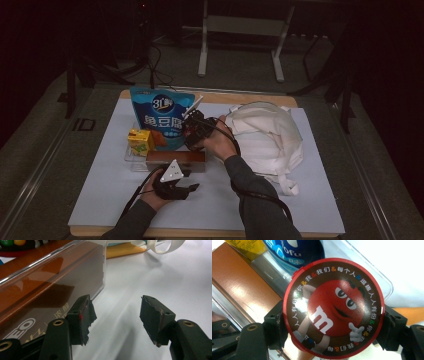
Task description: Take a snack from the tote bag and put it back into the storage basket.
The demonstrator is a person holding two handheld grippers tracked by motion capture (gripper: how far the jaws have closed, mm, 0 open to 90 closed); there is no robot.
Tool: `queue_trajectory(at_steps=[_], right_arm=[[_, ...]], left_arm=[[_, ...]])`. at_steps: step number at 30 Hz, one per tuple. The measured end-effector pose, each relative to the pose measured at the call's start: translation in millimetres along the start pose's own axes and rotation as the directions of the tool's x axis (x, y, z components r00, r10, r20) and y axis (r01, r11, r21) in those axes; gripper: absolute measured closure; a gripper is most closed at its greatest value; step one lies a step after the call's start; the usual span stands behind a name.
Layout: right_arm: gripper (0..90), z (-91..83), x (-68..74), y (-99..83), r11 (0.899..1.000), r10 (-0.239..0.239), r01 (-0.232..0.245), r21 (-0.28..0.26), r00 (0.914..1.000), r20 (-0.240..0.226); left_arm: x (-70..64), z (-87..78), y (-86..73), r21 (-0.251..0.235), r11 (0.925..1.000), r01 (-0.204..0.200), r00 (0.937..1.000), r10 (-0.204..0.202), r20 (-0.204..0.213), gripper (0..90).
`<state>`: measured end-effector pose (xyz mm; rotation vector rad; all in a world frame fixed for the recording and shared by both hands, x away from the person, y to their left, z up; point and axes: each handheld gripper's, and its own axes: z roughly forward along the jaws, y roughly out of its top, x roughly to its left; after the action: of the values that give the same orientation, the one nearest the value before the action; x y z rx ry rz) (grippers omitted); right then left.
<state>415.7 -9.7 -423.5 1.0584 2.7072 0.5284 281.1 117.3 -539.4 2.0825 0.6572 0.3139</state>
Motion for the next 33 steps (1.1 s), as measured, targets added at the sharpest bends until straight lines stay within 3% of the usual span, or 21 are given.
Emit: queue_trajectory(at_steps=[6, 29, 33], right_arm=[[25.5, 0.5, -1.1, -0.6, 1.000, 0.023, -0.023, 0.006, 0.9997, -0.007], [25.2, 4.5, -2.2, -3.2, 0.999, -0.011, 0.011, 0.034, 0.9999, -0.005], [24.7, 6.2, -3.5, -4.6, 0.999, 0.001, 0.000, 0.035, 0.9999, -0.012]], left_arm=[[0.0, 0.1, 0.0, 0.001, 1.0000, 0.000, 1.0000, 0.000, 0.000, 42.2], [0.0, 0.1, 0.1, 0.003, 1.0000, -0.001, 1.0000, 0.001, 0.001, 42.1], [-0.1, 0.3, 0.0, 0.001, 1.0000, -0.001, 1.0000, 0.001, 0.000, 42.2]])
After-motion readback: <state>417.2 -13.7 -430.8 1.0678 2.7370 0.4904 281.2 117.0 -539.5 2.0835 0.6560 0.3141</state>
